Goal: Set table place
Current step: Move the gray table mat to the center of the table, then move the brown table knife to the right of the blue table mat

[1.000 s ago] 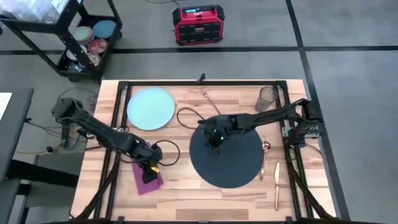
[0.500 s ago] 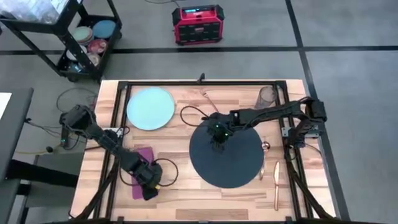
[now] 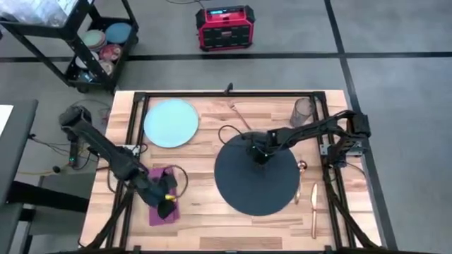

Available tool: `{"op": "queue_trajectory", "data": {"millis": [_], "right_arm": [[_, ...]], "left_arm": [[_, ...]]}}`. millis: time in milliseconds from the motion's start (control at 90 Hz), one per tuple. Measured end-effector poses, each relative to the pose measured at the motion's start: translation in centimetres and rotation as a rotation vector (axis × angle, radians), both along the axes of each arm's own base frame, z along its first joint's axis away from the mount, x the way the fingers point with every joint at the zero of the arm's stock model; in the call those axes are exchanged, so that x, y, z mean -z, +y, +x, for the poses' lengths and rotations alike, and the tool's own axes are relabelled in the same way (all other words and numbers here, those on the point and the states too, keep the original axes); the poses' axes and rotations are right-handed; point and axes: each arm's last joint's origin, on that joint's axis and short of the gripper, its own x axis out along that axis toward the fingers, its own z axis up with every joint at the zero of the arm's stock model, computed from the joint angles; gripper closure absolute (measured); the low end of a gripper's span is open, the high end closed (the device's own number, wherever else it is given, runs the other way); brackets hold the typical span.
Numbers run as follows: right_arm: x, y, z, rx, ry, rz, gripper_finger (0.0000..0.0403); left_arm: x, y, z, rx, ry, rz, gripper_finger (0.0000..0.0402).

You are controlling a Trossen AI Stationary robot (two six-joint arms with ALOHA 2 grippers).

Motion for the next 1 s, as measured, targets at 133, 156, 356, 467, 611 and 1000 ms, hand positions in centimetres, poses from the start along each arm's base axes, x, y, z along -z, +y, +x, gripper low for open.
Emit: {"op": "queue_trajectory", "data": {"millis": [133, 156, 356, 467, 611, 1000], "right_arm": [[0.4, 0.1, 0.6, 0.023, -0.057, 0.033, 0.0403], [0.6, 0.2, 0.9, 0.027, -0.069, 0.046, 0.0403], [2.4, 0.8, 4.5, 0.0, -0.116, 0.164, 0.0403], [2.3, 1.1, 7.7, -0.029, -0.172, 0.182, 0.0403], [0.3, -0.1, 11.8, -0.052, -0.254, 0.152, 0.0403], [-16.7, 0.2, 6.1, -0.017, -0.363, -0.213, 0.0403]], "left_arm": [[-1.3, 1.6, -0.1, -0.131, -0.161, 0.134, 0.0401], [-1.4, 1.8, 0.0, -0.145, -0.178, 0.156, 0.0401], [-1.7, 3.2, 0.8, -0.172, -0.217, 0.263, 0.0401], [-1.7, 3.8, 1.2, -0.169, -0.219, 0.308, 0.0401], [-1.7, 4.8, 1.7, -0.18, -0.225, 0.356, 0.0401], [-2.5, 8.5, 5.0, -0.29, -0.348, 0.554, 0.0401]]}}
